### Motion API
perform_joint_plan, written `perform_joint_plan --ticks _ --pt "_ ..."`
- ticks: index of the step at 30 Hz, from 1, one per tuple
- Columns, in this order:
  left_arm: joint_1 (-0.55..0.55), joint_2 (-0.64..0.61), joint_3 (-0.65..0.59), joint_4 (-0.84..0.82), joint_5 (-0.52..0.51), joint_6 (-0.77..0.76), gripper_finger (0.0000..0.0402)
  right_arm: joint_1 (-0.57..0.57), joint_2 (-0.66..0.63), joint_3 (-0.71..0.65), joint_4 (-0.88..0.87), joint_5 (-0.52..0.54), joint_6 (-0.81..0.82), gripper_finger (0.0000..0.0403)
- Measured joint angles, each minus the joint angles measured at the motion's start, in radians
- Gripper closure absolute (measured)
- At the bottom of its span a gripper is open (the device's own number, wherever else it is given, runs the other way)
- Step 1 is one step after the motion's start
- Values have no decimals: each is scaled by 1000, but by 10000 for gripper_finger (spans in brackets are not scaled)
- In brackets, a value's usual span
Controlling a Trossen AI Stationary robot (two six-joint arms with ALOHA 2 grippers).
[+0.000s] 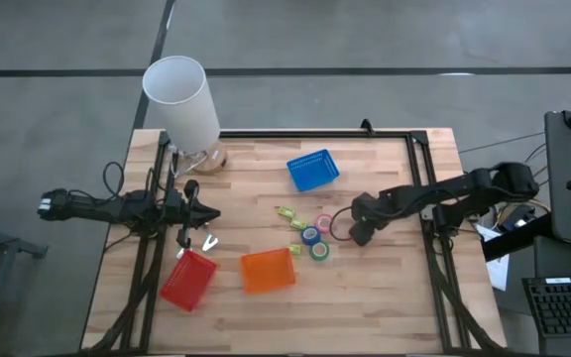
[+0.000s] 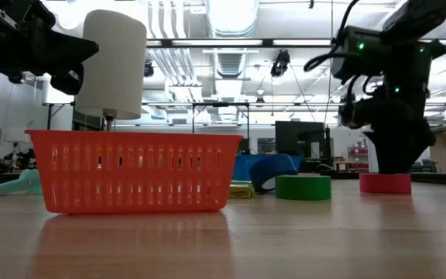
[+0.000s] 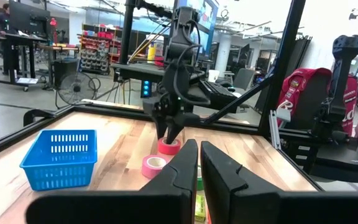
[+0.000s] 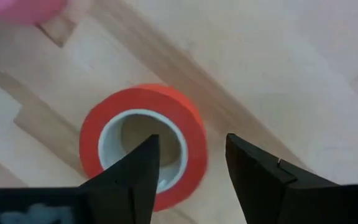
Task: Pick and place Stapler, Stapler remover, tape
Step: Put the orange tape into the blue bin
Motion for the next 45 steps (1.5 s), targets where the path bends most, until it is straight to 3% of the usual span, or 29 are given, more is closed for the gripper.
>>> perform_joint_plan --ticks 6,16,30,38,45 --pt "0 0 0 0 0 0 378 0 48 28 -14 0 -21 266" --pt "0 0 0 0 0 0 378 -75 34 108 0 -4 -121 373" --pt "0 0 0 0 0 0 378 -308 78 483 35 99 -345 354" --pt "0 0 0 0 0 0 378 -417 288 689 8 75 -468 357" --pt "0 0 0 0 0 0 378 -496 500 854 -223 71 -572 354"
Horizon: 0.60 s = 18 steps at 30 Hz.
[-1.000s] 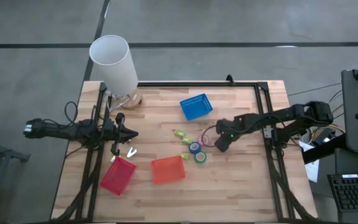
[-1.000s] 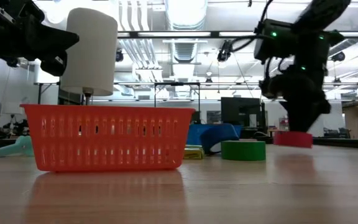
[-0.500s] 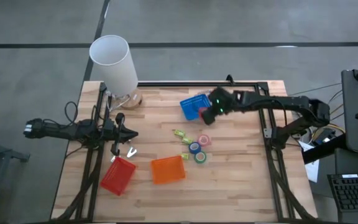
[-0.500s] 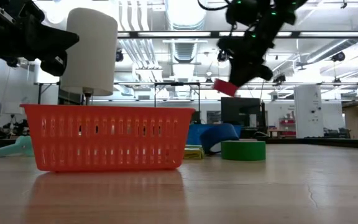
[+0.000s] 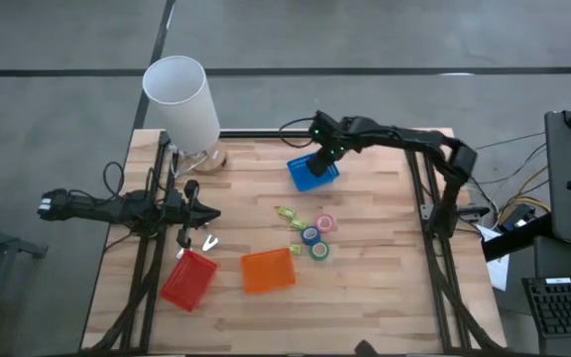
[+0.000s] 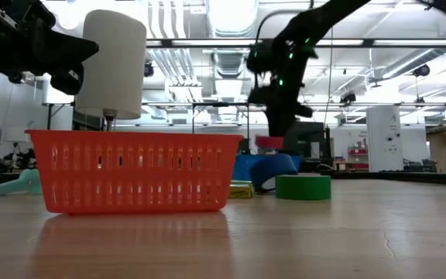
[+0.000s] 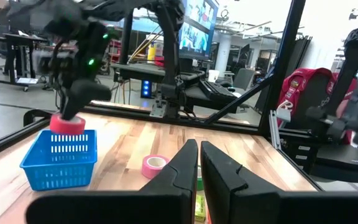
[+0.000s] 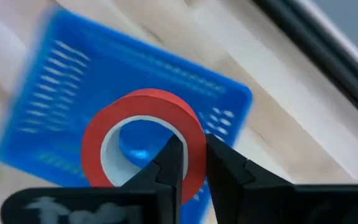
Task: Pick and place Stapler, Stapler remover, tape
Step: Put the orange tape into the blue bin
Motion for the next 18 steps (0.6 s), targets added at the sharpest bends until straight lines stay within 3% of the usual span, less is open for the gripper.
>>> perform_joint_plan --ticks 9,18 --pt "0 0 0 0 0 0 378 -18 124 96 -57 -27 -39 349" --pt "0 0 0 0 0 0 378 -18 169 122 -102 -22 -89 342"
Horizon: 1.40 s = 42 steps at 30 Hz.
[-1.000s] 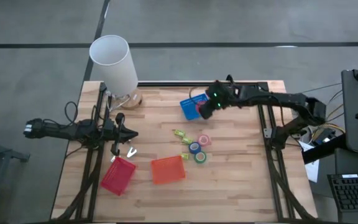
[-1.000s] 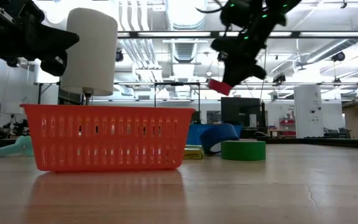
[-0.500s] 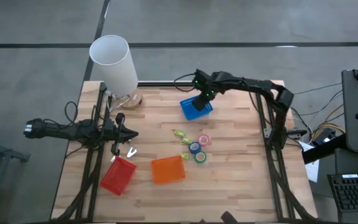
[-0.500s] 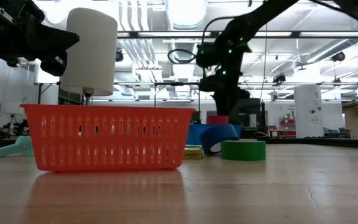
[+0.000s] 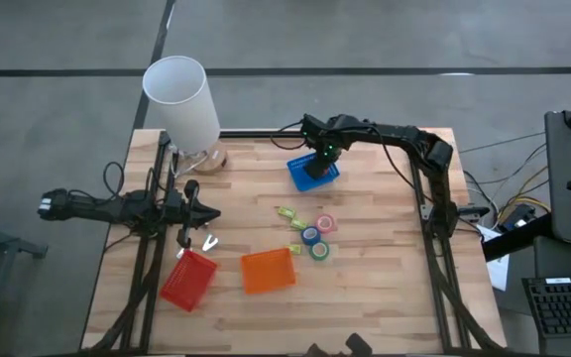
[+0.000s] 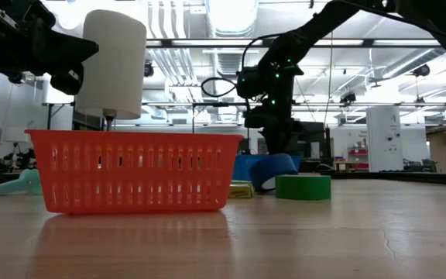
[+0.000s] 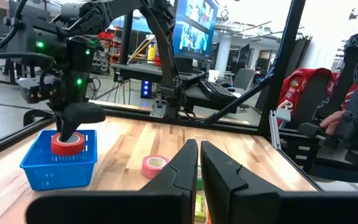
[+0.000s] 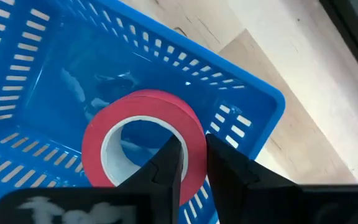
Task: Pick and place Stapler, Stapler remover, tape
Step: Put the orange tape into the blue bin, then put the pink tape into the blue bin
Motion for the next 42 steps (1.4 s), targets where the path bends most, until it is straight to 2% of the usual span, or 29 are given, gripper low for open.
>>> perform_joint_plan --ticks 6,18,26,32,37,42 --pt "0 0 0 0 0 0 378 0 0 -1 -2 0 -7 336" --pt "0 0 0 0 0 0 378 0 -7 23 -29 0 -31 260" --pt "0 0 0 0 0 0 378 42 -105 45 -81 -8 -32 238" --pt "0 0 0 0 0 0 378 106 -186 20 -84 -152 -73 239" --pt "0 0 0 0 0 0 378 179 -193 15 -114 -238 -61 245" --pt "0 0 0 0 0 0 378 258 -192 0 -137 -262 -93 240"
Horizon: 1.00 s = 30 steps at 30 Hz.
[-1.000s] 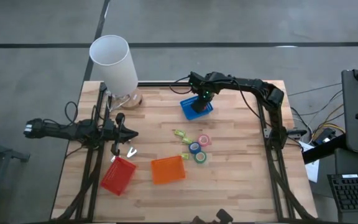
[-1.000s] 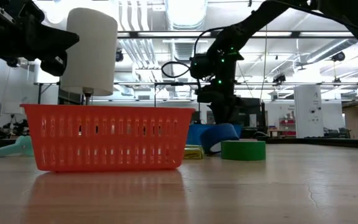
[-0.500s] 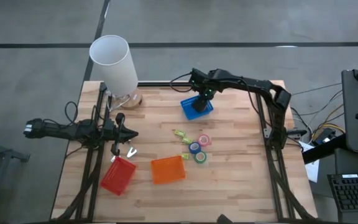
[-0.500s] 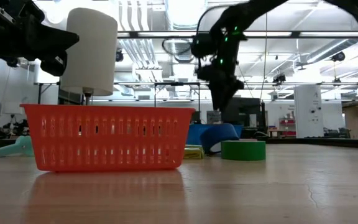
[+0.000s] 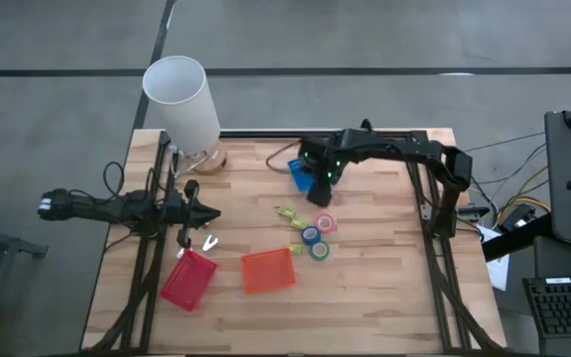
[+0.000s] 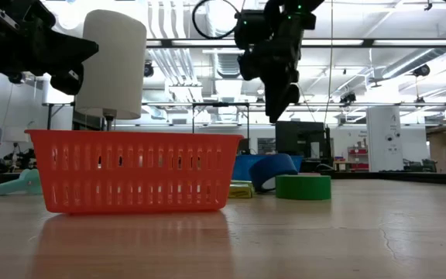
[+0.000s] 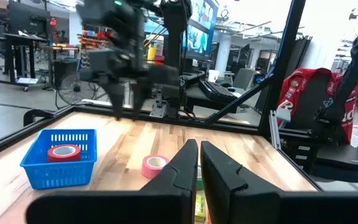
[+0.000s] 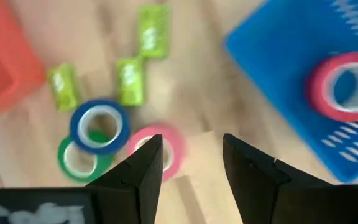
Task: Pick and place Stapler, Stapler remover, tape
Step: Put the pink tape into the blue bin
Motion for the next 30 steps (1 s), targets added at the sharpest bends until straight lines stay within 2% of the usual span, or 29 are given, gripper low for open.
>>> perform_joint_plan --ticks 5,11,18,22,30 --pt "0 0 0 0 0 0 378 86 0 -44 6 -4 -89 234" --pt "0 0 0 0 0 0 378 137 3 -184 71 -2 -137 240" --pt "0 0 0 0 0 0 378 135 3 -302 176 7 -69 237" --pt "0 0 0 0 0 0 378 138 3 -352 233 59 -10 234" --pt "0 0 0 0 0 0 378 138 3 -349 248 86 40 244"
